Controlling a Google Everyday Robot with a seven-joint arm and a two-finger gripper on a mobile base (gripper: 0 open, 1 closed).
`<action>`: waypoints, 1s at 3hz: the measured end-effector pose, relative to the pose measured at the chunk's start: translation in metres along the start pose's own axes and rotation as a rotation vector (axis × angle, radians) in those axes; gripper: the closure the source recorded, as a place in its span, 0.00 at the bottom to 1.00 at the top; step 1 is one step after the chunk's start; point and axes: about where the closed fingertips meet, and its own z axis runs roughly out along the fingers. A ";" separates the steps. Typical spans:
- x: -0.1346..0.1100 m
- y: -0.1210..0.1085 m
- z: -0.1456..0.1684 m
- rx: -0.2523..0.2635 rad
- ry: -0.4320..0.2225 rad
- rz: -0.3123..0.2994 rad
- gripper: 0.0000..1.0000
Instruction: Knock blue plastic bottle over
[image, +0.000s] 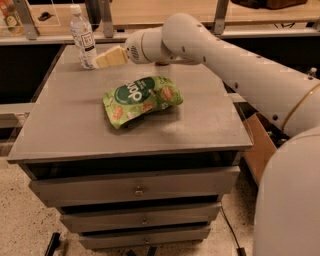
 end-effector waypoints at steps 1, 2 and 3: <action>0.004 -0.013 0.036 0.035 -0.032 0.021 0.00; 0.003 -0.027 0.070 0.046 -0.049 0.011 0.00; -0.004 -0.041 0.096 0.047 -0.060 -0.013 0.00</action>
Offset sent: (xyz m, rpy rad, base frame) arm 0.1015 0.0528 -0.0252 0.0518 -0.0733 -0.0605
